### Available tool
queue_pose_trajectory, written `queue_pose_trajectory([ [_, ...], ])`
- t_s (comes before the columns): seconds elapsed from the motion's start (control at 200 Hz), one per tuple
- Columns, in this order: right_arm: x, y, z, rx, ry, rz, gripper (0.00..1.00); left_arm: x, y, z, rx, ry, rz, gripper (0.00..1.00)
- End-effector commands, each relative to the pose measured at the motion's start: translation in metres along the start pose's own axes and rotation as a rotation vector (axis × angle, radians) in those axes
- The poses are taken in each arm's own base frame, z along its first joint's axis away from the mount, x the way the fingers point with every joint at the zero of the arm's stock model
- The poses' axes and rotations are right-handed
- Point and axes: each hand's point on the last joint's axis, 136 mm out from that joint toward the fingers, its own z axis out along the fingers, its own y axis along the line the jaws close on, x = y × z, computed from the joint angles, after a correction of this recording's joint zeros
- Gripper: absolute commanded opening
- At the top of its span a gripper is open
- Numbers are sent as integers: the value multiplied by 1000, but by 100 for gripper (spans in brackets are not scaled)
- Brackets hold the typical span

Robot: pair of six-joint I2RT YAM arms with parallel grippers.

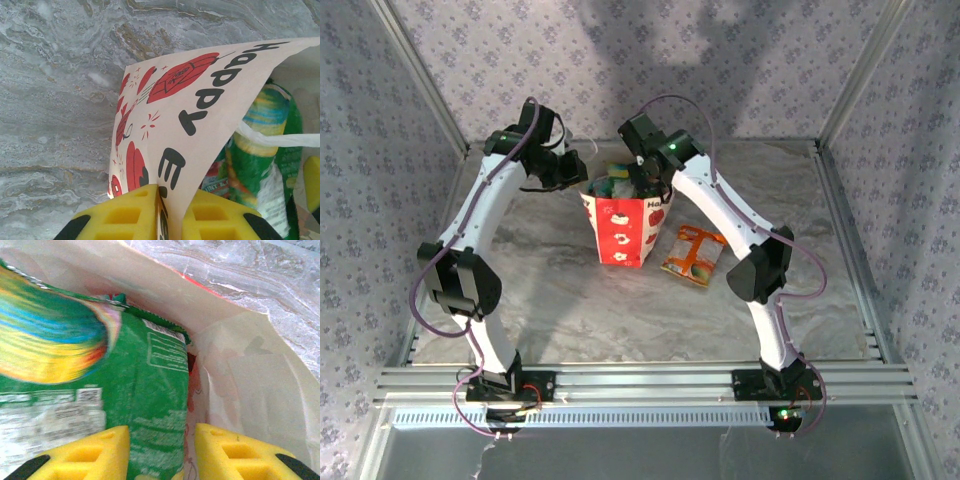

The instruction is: Place the snacks into the paper bag

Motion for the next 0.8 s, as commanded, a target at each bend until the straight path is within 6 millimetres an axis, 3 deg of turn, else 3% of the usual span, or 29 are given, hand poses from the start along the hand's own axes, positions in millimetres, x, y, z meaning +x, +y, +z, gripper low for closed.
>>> queue_pose_trajectory([
  [0.0, -3, -2, -10, 36, -16, -31, 40, 1, -4, -18, 19, -21, -3, 16],
  [0.185, -1, 6, -16, 26, -12, -54, 40, 1, -5, -20, 20, -24, -1, 16],
  [0.455, -15, -6, -64, 1, -113, -17, 40, 1, -5, -20, 25, -22, -6, 16],
  [0.795, -11, -22, -108, -30, -184, 10, 40, 3, -6, -24, 28, -22, -2, 16],
])
